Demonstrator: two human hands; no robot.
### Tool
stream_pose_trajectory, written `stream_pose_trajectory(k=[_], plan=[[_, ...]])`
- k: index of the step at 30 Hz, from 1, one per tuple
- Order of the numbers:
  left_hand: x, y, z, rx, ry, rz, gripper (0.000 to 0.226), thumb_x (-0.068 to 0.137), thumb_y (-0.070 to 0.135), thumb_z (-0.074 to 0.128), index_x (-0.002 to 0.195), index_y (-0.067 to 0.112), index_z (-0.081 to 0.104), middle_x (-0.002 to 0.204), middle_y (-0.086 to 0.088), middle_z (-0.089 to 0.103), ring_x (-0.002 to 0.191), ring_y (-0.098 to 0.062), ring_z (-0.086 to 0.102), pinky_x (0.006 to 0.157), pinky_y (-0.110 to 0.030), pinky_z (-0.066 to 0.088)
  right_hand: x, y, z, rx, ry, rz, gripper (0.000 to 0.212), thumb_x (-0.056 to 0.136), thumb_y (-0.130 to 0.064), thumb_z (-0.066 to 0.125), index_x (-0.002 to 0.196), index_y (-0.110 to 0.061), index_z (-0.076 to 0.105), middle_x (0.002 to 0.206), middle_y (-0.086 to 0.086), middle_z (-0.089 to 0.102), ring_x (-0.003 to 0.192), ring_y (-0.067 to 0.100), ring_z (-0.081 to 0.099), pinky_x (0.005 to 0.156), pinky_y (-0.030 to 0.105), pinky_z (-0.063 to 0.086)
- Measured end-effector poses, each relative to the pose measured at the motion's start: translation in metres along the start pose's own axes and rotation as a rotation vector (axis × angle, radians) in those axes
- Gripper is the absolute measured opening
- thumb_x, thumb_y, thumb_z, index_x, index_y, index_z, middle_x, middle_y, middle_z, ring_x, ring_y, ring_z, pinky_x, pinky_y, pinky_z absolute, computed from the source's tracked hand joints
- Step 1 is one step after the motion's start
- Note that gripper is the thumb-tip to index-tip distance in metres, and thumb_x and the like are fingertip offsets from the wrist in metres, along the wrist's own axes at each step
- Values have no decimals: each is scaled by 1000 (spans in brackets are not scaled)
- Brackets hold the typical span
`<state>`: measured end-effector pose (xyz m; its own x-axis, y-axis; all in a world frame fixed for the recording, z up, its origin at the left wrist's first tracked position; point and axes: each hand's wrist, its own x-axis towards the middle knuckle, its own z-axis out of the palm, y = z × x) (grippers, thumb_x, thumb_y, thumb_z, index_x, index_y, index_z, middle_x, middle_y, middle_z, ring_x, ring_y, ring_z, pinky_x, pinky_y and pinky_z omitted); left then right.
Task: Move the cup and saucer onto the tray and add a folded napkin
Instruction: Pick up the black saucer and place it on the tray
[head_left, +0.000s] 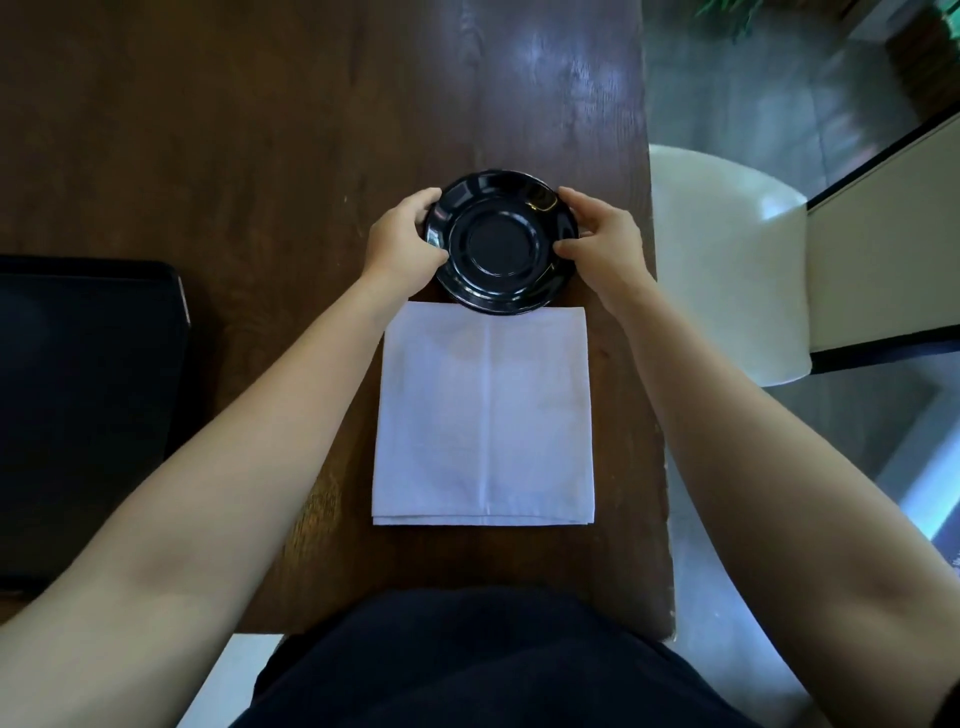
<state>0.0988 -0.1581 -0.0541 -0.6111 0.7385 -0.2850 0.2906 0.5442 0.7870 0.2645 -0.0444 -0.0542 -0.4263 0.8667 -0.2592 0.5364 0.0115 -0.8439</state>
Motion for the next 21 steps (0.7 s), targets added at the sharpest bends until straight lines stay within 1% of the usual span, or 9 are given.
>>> stream_pose_trajectory(k=[4, 8, 9, 11, 12, 13, 15, 18, 21], plan=[[-16, -8, -23, -18, 37, 11, 66, 78, -4, 64, 136, 19, 44, 133, -6, 54, 124, -20, 48, 93, -24, 40, -15, -18, 12, 13, -16, -35, 61, 70, 12, 59, 124, -17, 61, 100, -11, 62, 101, 11, 60, 97, 29, 48], [-36, -22, -52, -27, 92, 5, 66, 78, -3, 66, 136, 19, 43, 134, -5, 53, 125, -20, 47, 88, -21, 39, -31, -35, 30, 67, -57, -48, 62, 71, 14, 59, 125, -16, 60, 110, -5, 66, 109, 17, 61, 98, 34, 50], [-42, -26, -60, -26, 106, 3, 66, 77, -3, 66, 136, 19, 44, 134, -5, 54, 125, -19, 47, 88, -21, 38, -36, -39, 36, 84, -71, -49, 63, 71, 14, 58, 126, -16, 59, 112, -4, 67, 109, 18, 61, 94, 32, 52], [-53, -36, -76, -25, 131, -4, 66, 77, -2, 67, 135, 19, 45, 133, -5, 54, 125, -19, 47, 89, -22, 38, -46, -48, 50, 130, -108, -38, 62, 73, 14, 57, 126, -19, 59, 111, -3, 67, 103, 19, 63, 76, 26, 59], [-60, -42, -84, -27, 143, -10, 66, 76, -2, 67, 135, 19, 45, 133, -5, 55, 125, -19, 47, 89, -22, 38, -52, -53, 58, 153, -132, -26, 62, 74, 14, 56, 126, -20, 59, 111, -2, 67, 100, 21, 65, 69, 28, 60], [-66, -48, -93, -31, 154, -16, 66, 76, -2, 67, 135, 19, 45, 133, -6, 55, 125, -19, 48, 89, -22, 38, -58, -57, 66, 167, -156, -22, 62, 75, 15, 56, 125, -22, 60, 111, -2, 68, 99, 22, 66, 67, 31, 61], [-80, -61, -111, -46, 176, -27, 66, 76, -2, 67, 135, 19, 45, 134, -6, 55, 125, -18, 47, 89, -21, 39, -69, -66, 82, 165, -196, -47, 63, 73, 15, 55, 124, -22, 61, 109, -1, 69, 100, 22, 66, 73, 37, 61], [-101, -81, -139, -64, 223, -51, 67, 75, -2, 68, 135, 18, 45, 134, -6, 54, 126, -17, 47, 93, -22, 39, -85, -80, 109, 134, -242, -100, 63, 72, 16, 57, 125, -19, 60, 114, 3, 69, 108, 22, 63, 90, 43, 55], [-121, -104, -166, -87, 266, -77, 66, 76, 0, 67, 135, 18, 45, 134, -6, 54, 125, -17, 48, 98, -27, 41, -99, -95, 140, 101, -287, -128, 62, 73, 15, 59, 125, -18, 59, 116, 3, 68, 112, 20, 61, 96, 43, 52]])
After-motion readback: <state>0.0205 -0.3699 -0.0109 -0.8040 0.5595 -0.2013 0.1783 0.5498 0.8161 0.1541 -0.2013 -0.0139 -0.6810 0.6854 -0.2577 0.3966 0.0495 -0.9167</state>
